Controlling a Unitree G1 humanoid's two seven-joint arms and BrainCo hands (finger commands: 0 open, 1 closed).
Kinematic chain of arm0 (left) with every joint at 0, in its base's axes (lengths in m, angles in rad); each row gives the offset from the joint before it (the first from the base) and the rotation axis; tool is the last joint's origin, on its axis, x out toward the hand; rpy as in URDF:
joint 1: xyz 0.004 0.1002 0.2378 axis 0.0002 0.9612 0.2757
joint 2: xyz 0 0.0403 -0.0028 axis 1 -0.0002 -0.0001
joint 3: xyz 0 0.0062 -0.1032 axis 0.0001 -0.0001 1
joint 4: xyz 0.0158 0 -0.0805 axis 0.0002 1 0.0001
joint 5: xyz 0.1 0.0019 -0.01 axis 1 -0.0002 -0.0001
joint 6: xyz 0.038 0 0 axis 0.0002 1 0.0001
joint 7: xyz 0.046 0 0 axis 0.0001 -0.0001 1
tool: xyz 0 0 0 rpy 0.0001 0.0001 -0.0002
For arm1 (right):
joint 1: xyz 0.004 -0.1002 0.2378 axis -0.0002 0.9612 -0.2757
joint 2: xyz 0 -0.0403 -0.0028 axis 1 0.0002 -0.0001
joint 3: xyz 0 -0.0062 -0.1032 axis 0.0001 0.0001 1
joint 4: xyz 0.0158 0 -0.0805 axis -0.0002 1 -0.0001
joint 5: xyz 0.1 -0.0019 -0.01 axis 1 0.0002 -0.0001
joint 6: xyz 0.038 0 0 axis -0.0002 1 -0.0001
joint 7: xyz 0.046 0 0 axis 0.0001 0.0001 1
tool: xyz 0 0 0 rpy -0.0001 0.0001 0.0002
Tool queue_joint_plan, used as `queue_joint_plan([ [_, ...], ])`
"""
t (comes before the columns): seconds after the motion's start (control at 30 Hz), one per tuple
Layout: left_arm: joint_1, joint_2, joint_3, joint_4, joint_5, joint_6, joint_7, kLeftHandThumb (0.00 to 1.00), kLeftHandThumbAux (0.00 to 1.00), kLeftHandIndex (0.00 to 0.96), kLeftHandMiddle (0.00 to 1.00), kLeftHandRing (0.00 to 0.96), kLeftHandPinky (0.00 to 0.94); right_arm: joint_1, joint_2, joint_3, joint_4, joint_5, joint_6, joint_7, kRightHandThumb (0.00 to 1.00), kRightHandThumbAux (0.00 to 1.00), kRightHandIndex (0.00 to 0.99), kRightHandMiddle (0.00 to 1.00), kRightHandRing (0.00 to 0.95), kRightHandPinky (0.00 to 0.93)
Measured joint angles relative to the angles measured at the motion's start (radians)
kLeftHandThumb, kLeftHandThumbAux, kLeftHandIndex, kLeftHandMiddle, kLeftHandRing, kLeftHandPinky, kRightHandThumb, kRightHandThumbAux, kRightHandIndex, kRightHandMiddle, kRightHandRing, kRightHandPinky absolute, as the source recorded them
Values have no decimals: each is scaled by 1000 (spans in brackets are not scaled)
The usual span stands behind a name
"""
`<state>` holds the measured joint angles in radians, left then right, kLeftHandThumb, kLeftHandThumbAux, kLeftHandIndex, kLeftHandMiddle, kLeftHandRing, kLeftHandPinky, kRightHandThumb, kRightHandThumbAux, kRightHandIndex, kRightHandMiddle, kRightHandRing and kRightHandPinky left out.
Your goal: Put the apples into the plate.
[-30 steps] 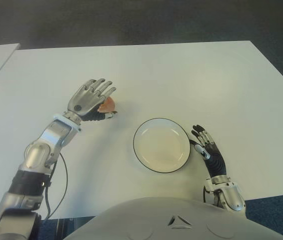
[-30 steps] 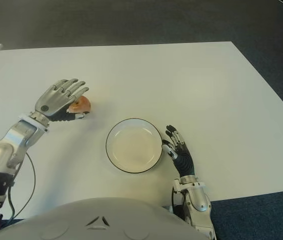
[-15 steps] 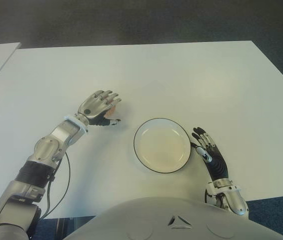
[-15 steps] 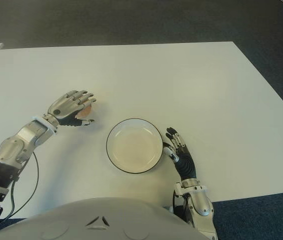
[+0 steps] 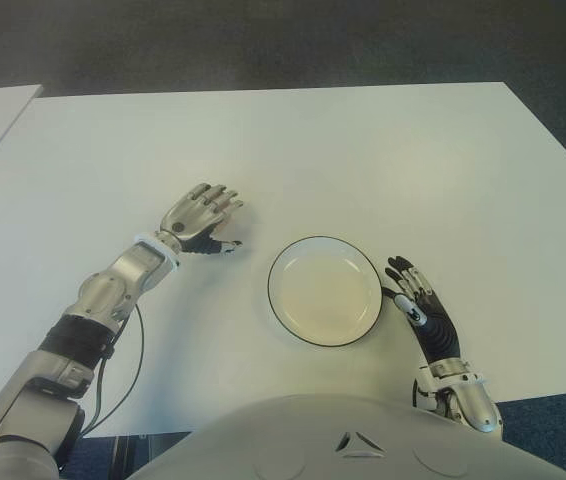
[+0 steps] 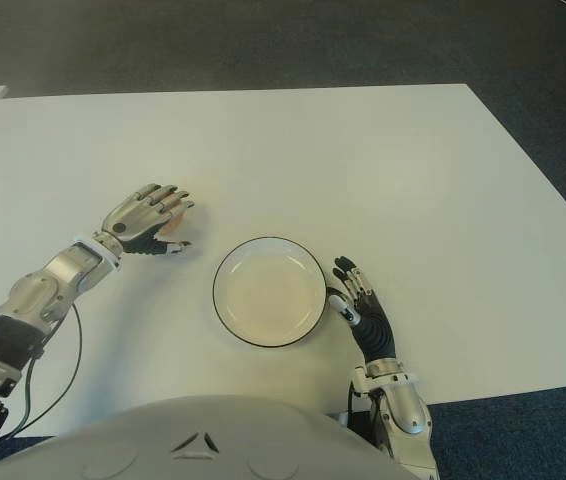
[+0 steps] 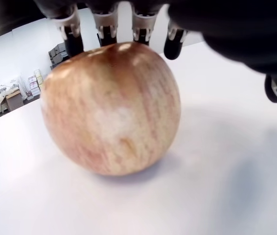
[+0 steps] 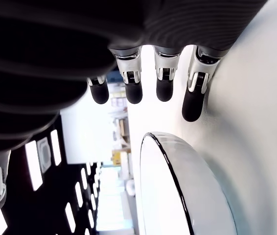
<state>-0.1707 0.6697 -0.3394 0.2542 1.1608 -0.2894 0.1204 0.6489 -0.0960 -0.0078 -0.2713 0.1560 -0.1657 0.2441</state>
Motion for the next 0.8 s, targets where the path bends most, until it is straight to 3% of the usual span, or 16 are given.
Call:
queue_joint_plan([
  [0.8, -70, 0, -101, 140, -26, 33, 143, 184, 194, 0, 0, 0, 0, 1, -1, -18, 3, 5, 0, 19, 129, 495, 0, 0, 0, 0],
])
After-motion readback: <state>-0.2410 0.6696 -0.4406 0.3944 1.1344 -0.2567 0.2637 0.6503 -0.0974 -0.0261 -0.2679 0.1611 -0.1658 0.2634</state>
